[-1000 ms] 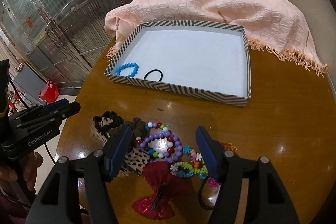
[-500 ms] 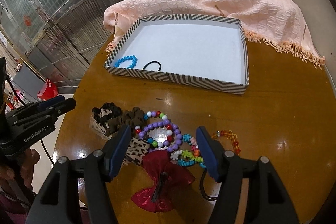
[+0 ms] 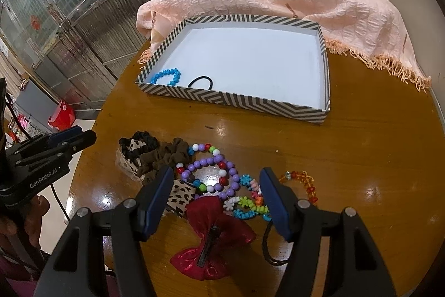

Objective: Organize jewelry
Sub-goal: 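Grasp black scrunchie with left tool while right tool grasps brown scrunchie, then lift both scrunchies and carry them over the white tray, then lower both scrunchies into the tray and open both tools, then withdraw both tools from the tray toward the jewelry pile, then grasp purple beaded bracelet with left tool while right tool grasps multicolor beaded bracelet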

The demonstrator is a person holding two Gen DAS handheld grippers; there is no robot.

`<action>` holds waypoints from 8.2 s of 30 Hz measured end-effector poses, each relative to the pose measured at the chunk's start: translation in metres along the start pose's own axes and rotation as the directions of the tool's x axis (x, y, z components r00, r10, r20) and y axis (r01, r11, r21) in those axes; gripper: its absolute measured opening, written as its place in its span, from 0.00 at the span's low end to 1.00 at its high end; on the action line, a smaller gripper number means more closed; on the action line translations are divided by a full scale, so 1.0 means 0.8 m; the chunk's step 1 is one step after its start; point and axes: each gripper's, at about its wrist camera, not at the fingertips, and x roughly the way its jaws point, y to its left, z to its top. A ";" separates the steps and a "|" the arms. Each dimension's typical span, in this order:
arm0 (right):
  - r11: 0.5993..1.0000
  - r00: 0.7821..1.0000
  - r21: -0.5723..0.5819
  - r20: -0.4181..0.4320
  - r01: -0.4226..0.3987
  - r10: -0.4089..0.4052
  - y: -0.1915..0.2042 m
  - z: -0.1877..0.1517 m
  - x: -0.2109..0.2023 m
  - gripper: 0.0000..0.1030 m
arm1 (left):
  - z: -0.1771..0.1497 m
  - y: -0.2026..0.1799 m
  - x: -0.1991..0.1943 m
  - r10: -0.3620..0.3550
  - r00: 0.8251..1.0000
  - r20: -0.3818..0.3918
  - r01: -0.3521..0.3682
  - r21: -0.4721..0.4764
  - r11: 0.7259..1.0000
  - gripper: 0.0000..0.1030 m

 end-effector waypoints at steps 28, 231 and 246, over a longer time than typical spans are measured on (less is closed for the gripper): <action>0.984 0.987 -0.102 -0.080 -0.145 0.137 0.038 0.004 0.052 0.62 | 0.009 0.065 0.048 -0.199 0.972 -0.123 0.163 -0.251 0.954 0.29; 0.998 0.996 -0.023 0.064 -0.058 0.059 -0.010 0.055 -0.011 0.56 | 0.053 -0.024 0.029 -0.059 0.998 -0.016 0.059 0.004 0.998 0.31; 0.999 0.998 -0.018 0.050 -0.030 0.031 -0.023 0.000 -0.030 0.56 | 0.016 -0.047 0.033 -0.112 0.991 -0.078 0.114 0.022 0.993 0.31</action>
